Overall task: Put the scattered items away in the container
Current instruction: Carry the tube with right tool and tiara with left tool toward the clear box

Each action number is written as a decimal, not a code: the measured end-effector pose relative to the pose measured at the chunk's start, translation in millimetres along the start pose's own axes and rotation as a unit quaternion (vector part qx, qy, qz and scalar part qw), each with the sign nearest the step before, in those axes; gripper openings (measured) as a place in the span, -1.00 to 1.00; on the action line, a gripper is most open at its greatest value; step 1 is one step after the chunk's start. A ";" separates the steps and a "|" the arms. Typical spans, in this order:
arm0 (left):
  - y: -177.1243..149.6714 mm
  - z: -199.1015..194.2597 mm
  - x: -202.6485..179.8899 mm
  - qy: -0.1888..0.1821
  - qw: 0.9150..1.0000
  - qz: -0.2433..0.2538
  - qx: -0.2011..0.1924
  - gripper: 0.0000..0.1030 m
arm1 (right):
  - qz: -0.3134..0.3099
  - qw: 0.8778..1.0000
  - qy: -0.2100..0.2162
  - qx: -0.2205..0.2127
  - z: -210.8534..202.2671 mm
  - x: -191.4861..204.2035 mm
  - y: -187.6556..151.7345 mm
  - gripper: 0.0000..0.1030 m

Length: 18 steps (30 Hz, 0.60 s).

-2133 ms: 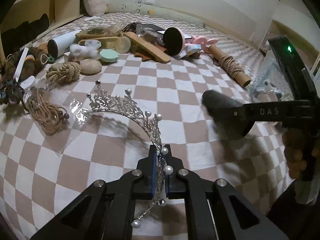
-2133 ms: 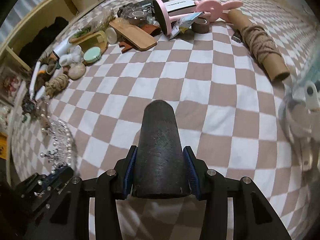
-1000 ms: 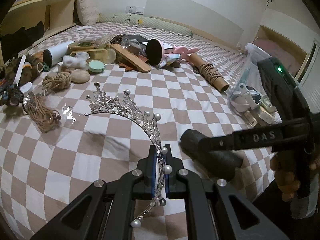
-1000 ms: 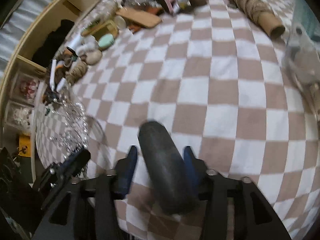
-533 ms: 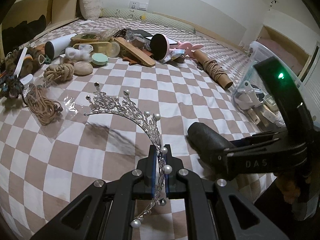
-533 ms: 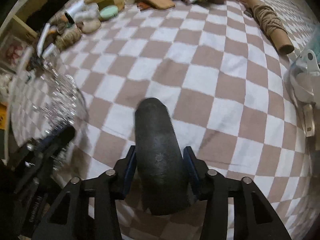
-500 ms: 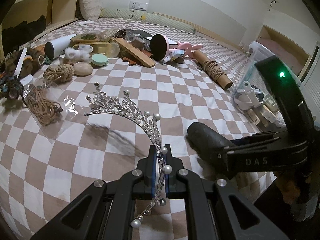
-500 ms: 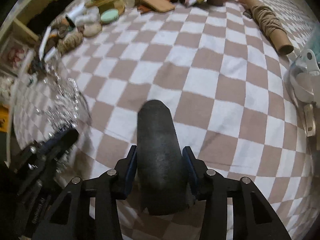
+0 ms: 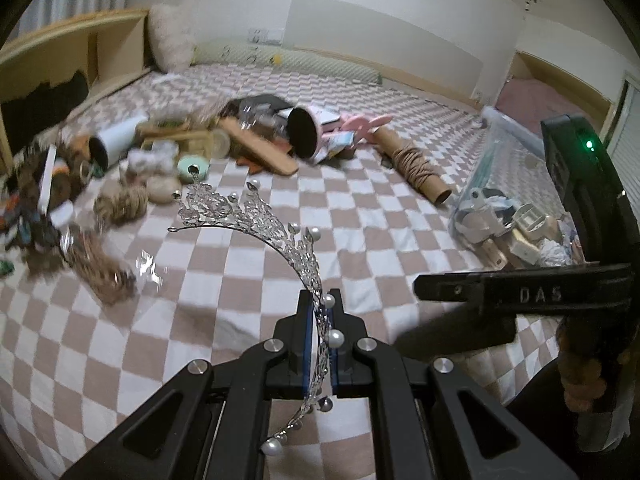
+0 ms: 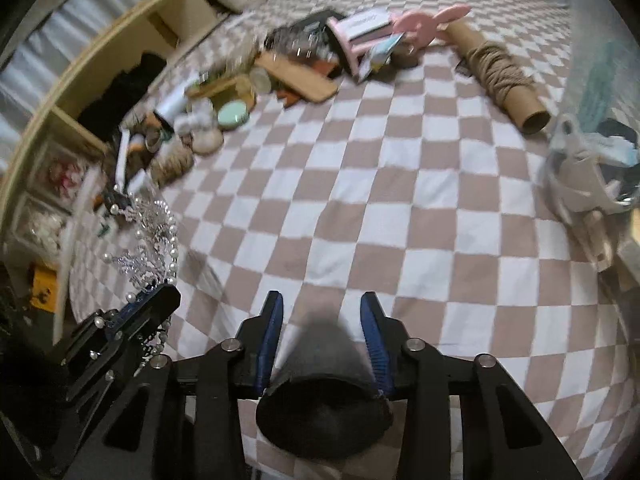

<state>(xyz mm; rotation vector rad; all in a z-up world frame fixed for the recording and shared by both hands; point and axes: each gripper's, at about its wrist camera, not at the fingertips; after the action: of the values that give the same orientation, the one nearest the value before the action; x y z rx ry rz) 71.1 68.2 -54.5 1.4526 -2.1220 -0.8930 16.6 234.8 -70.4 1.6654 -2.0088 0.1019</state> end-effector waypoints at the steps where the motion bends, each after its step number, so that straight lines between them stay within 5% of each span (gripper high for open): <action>1: 5.0 -2.5 -2.8 0.000 1.000 0.004 -0.004 -0.86 | 0.011 1.000 0.009 -0.003 -6.9 -2.9 3.2 -0.99; 9: 4.5 -1.0 -14.3 -0.004 1.000 0.013 0.003 -0.86 | 0.020 1.000 0.008 -0.013 -23.0 -19.3 7.2 -0.99; 18: -7.5 7.0 -23.4 -0.009 1.000 0.017 0.022 -0.86 | -0.029 0.997 -0.037 0.056 -11.1 -15.3 -12.8 -0.97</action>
<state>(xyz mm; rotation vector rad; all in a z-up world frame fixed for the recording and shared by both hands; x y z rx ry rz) 80.2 89.9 -64.3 1.4296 -2.1858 -0.8543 33.9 249.6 -70.9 1.8201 -2.0411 0.1353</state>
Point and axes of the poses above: each gripper's, at about its wrist camera, not at the fingertips, and z roughly the way its jaws point, x to its left, y to its top, and after that the axes turned 13 degrees about z, right-handed
